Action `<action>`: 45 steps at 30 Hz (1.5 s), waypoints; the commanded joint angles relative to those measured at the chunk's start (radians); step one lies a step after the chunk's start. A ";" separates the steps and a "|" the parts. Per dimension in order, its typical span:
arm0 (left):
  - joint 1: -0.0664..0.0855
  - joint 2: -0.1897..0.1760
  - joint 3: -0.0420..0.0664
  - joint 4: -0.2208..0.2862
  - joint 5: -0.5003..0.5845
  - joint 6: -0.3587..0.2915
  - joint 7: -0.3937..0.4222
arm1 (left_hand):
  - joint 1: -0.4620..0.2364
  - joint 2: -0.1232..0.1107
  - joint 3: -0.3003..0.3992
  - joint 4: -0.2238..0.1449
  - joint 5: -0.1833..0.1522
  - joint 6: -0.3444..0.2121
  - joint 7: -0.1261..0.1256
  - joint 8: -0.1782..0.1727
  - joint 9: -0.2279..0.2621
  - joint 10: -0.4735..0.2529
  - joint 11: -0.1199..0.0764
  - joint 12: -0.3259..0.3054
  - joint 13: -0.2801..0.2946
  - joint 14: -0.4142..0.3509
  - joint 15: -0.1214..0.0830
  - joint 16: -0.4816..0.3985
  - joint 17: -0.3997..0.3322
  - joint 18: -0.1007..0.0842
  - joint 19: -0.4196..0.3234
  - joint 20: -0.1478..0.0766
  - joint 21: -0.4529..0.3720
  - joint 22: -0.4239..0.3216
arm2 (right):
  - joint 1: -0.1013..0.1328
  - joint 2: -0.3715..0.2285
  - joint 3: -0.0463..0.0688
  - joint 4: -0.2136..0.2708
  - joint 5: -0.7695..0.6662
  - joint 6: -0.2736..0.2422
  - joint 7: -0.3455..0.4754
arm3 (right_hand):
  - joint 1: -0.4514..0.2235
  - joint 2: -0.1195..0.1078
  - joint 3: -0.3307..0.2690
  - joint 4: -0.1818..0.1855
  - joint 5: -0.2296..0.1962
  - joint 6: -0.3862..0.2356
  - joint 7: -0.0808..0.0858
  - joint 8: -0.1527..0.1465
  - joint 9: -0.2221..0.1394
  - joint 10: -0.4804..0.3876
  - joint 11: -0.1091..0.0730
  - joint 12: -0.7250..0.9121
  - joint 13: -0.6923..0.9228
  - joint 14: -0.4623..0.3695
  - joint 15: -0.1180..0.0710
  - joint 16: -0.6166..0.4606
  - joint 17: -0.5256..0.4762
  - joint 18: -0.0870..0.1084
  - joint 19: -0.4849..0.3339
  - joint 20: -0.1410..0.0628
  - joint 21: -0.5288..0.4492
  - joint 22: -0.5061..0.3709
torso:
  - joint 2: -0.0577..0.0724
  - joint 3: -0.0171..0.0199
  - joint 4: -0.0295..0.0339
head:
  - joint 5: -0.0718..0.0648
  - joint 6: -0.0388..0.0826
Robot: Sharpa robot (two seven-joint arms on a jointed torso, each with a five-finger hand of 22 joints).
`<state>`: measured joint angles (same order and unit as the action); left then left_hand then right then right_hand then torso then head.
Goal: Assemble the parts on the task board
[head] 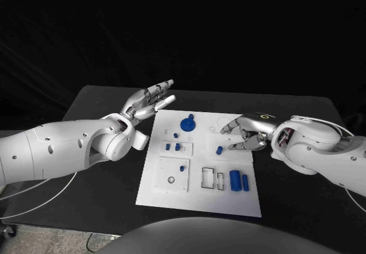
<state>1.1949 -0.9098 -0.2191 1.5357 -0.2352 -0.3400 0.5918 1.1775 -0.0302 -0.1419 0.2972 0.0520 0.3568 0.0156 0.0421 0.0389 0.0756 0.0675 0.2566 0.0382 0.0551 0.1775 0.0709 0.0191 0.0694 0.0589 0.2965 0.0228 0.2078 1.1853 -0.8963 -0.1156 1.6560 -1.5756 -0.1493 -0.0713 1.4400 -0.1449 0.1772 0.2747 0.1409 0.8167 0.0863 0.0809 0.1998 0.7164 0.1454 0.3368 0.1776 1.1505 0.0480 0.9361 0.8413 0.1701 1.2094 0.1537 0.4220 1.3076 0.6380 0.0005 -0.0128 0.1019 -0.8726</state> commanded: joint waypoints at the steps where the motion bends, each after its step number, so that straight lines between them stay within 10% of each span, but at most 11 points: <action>1: -0.001 0.001 0.001 0.001 0.017 0.019 0.026 | -0.021 -0.016 0.017 0.000 -0.003 -0.003 0.006 -0.005 0.000 -0.008 -0.016 -0.008 -0.001 -0.017 -0.011 -0.015 -0.003 -0.009 -0.022 0.000 -0.007 -0.059 | -0.010 0.008 0.000 -0.009 -0.008 0.018 0.010 | 0.010 0.008 0.003 -0.008 0.010 0.013 0.001 0.008 0.003 0.018 -0.003 0.008 -0.001 -0.001 0.006 0.003 0.000 0.000 0.010 0.000 -0.003 0.022 | 0.000 -0.0019 0.0009 | -0.001 0.000; 5: -0.002 0.000 0.001 0.002 0.019 0.016 0.026 | -0.035 -0.030 0.028 0.001 -0.003 -0.029 -0.014 -0.007 -0.003 -0.024 -0.037 -0.032 -0.005 -0.033 -0.025 -0.034 -0.008 -0.008 -0.029 0.000 -0.008 -0.078 | -0.025 0.020 0.000 -0.020 -0.012 0.024 0.014 | 0.011 0.014 0.003 -0.018 0.013 0.024 0.014 0.012 0.004 0.039 -0.006 0.015 0.000 0.000 0.007 0.007 0.000 0.000 0.013 0.000 -0.002 0.024 | 0.000 -0.0021 0.0006 | -0.001 0.000; 9: -0.002 0.000 0.001 0.002 0.029 0.020 0.029 | -0.041 -0.020 0.040 0.000 -0.003 -0.157 -0.104 -0.018 -0.014 -0.053 -0.002 -0.080 -0.011 -0.038 -0.018 -0.043 -0.010 -0.007 -0.033 0.000 -0.009 -0.094 | -0.043 0.037 0.000 -0.032 -0.016 0.018 0.023 | 0.015 0.021 0.004 -0.033 0.015 0.026 0.031 0.010 0.002 0.071 -0.009 0.024 0.001 0.007 0.009 0.016 0.006 -0.002 0.021 0.001 0.007 0.029 | 0.001 -0.0015 0.0007 | 0.001 0.000; 14: -0.003 -0.001 0.001 0.002 0.039 0.014 0.038 | -0.050 -0.013 0.041 0.000 -0.003 -0.194 -0.122 -0.020 -0.016 -0.058 0.032 -0.089 -0.012 -0.051 -0.045 -0.065 -0.017 -0.006 -0.041 -0.002 -0.012 -0.121 | -0.051 0.050 0.000 -0.039 -0.020 0.017 0.031 | 0.017 0.027 0.005 -0.046 0.019 0.034 0.043 0.012 0.002 0.099 -0.013 0.030 0.001 0.013 0.006 0.024 0.010 -0.003 0.028 0.000 0.015 0.034 | 0.001 -0.0018 0.0012 | 0.001 0.000; 20: -0.005 -0.001 0.001 0.001 0.042 -0.003 0.047 | -0.049 -0.077 0.021 0.001 -0.002 -0.166 -0.098 -0.015 -0.012 -0.063 -0.045 -0.099 -0.013 -0.055 -0.117 -0.071 -0.019 0.004 -0.056 -0.041 -0.020 -0.184 | -0.057 0.063 0.000 -0.045 -0.028 0.024 0.033 | 0.018 0.032 0.007 -0.060 0.020 0.059 0.051 0.021 0.006 0.119 -0.018 0.033 0.003 0.012 0.002 0.024 0.007 -0.002 0.030 -0.003 0.012 0.036 | 0.002 -0.0020 -0.0007 | 0.002 0.000; 25: -0.008 0.000 0.001 0.001 0.043 -0.007 0.050 | -0.048 -0.096 0.009 0.003 -0.002 -0.134 -0.056 -0.010 -0.008 -0.063 -0.092 -0.100 -0.013 -0.055 -0.133 -0.071 -0.019 0.007 -0.058 -0.056 -0.022 -0.202 | -0.062 0.073 0.000 -0.048 -0.030 0.025 0.035 | 0.028 0.036 0.014 -0.078 0.048 0.084 0.047 0.031 0.012 0.127 -0.020 0.030 0.002 0.013 0.000 0.025 0.006 -0.003 0.032 -0.006 0.012 0.039 | 0.002 -0.0015 0.0003 | 0.000 0.000; 36: -0.010 -0.002 0.001 0.004 0.056 0.027 0.045 | -0.011 0.035 0.051 -0.003 0.026 -0.126 -0.050 -0.014 -0.010 -0.062 -0.029 -0.086 -0.012 -0.055 -0.078 -0.071 -0.019 0.027 -0.057 -0.035 -0.020 -0.192 | -0.064 0.081 0.000 -0.049 -0.039 0.013 0.037 | 0.083 0.046 0.083 -0.138 0.154 0.160 0.054 0.065 0.048 0.205 -0.031 0.029 -0.005 0.026 -0.013 0.045 0.022 -0.007 0.047 -0.019 0.051 0.051 | 0.001 -0.0018 0.0003 | 0.006 0.000; 45: -0.011 -0.002 0.001 0.005 0.057 0.046 0.038 | 0.038 0.083 0.026 -0.005 0.080 -0.121 -0.044 -0.013 -0.010 -0.059 0.013 -0.069 -0.011 -0.055 -0.070 -0.071 -0.019 0.048 -0.055 -0.011 -0.019 -0.184 | -0.064 0.075 0.000 -0.038 -0.041 -0.040 0.064 | 0.080 0.049 0.115 -0.155 0.153 0.230 0.050 0.104 0.087 0.298 -0.060 0.038 -0.007 0.083 -0.037 0.099 0.074 -0.019 0.090 -0.039 0.160 0.069 | 0.000 -0.0019 0.0003 | 0.008 0.000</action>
<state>1.1843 -0.9128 -0.2190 1.5381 -0.1851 -0.3241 0.6214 1.2165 0.0458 -0.1119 0.2909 0.1293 0.2360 -0.0340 0.0283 0.0300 0.0159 0.0756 0.1843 0.0259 0.0009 0.1021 0.0035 0.0011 0.1017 0.0015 0.2784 0.0037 0.0229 1.1216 -0.8205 -0.1153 1.6141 -1.6016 -0.1573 -0.0328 1.5135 -0.1003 0.2862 0.1187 0.2899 1.0419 0.1374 0.1793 0.2811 1.0065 0.0893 0.3704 0.1683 1.2279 0.0097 1.0335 0.9132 0.1700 1.2956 0.1143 0.5780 1.3081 0.6387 -0.0013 -0.0125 0.1090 -0.8726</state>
